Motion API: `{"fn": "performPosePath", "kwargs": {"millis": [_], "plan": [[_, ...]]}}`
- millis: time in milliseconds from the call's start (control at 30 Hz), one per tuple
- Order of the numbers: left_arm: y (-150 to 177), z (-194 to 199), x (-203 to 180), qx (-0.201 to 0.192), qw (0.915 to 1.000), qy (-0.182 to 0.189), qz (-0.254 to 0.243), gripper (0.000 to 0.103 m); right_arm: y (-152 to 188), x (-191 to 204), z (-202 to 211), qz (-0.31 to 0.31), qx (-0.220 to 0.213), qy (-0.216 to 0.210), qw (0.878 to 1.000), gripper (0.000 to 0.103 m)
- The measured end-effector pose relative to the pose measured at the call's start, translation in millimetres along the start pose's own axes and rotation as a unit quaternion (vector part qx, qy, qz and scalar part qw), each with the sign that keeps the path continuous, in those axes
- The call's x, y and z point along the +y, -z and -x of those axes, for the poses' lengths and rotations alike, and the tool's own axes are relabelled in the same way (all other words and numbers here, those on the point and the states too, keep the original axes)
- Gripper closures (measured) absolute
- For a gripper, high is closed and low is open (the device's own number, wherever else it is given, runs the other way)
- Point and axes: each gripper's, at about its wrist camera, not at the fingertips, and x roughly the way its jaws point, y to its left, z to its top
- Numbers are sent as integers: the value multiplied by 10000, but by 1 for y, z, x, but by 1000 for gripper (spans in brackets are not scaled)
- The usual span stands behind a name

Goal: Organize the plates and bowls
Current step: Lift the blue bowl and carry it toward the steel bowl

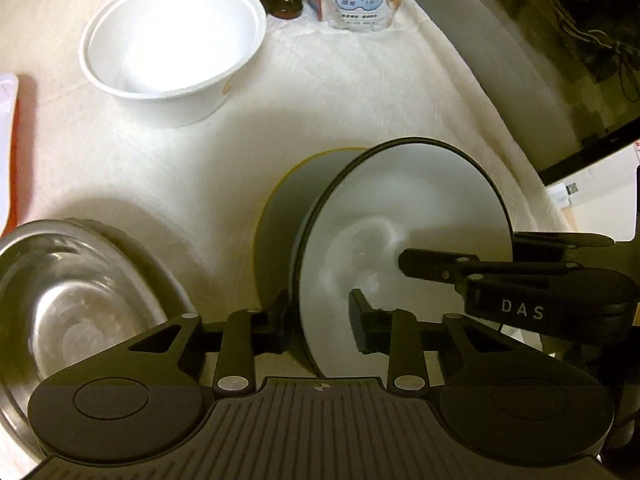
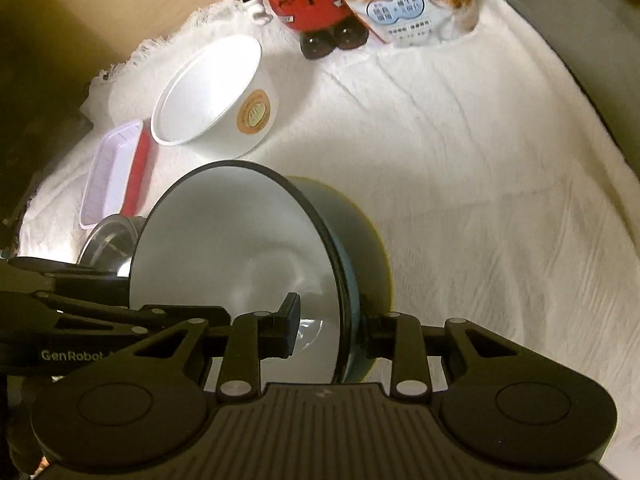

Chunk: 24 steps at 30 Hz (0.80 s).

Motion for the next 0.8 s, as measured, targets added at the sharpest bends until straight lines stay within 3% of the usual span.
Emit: {"fn": "performPosePath", "kwargs": {"millis": [500, 800], "plan": [[12, 36, 14, -507, 9986, 96, 149, 80, -3, 10, 5, 165, -154, 367, 9991, 73], [14, 48, 13, -788, 9969, 14, 59, 81, -10, 29, 26, 640, -710, 827, 9920, 73]]}}
